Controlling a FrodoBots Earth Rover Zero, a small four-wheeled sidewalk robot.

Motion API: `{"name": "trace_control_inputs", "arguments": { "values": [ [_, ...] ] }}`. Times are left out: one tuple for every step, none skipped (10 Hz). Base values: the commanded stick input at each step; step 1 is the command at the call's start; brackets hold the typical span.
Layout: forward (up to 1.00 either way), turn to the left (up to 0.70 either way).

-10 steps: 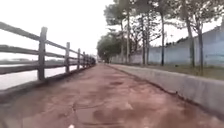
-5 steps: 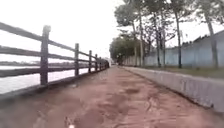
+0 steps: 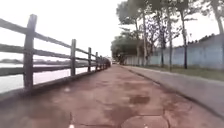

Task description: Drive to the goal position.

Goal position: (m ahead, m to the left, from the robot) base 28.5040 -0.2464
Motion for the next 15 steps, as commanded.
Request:
{"name": "trace_control_inputs", "arguments": {
  "values": [
    [1.00, -0.10],
    [1.00, 0.08],
    [1.00, 0.08],
    [1.00, 0.08],
    [1.00, 0.08],
    [1.00, 0.08],
    [1.00, 0.08],
    [1.00, 0.08],
    [1.00, -0.21],
    [1.00, -0.32],
    [1.00, -0.08],
    [1.00, 0.08],
    [1.00, 0.08],
    [1.00, 0.08],
    [1.00, 0.08]
  ]
}}
